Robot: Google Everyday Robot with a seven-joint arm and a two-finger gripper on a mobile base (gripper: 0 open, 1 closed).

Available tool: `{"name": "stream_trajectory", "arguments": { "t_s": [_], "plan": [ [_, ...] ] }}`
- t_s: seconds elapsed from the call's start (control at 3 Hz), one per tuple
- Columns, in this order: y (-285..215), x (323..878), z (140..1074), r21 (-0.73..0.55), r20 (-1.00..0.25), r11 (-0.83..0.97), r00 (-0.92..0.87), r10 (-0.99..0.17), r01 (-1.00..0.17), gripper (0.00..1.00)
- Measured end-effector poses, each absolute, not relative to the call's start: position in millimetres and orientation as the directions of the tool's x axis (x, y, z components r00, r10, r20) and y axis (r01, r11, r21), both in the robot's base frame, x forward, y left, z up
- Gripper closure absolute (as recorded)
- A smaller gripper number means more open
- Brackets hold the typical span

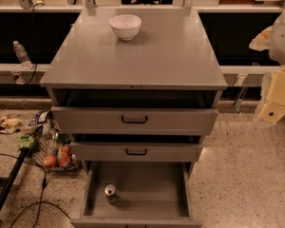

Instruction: Pick redbull can from bottom drawer and place on counter

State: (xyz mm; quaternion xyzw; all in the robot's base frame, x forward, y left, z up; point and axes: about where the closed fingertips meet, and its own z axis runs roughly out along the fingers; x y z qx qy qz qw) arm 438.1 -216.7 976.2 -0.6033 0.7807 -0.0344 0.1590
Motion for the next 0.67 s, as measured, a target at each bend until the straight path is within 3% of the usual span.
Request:
{"name": "stream_trajectory", "arguments": {
  "t_s": [0.33, 0.67],
  "plan": [
    [-216.3, 438.3, 975.7, -0.245, -0.209, 0.270, -0.221, -0.952, -0.931, 0.00],
    [-200.8, 444.7, 953.6, -0.207, -0.332, 0.294, -0.216, -0.918, -0.933, 0.00]
  ]
}}
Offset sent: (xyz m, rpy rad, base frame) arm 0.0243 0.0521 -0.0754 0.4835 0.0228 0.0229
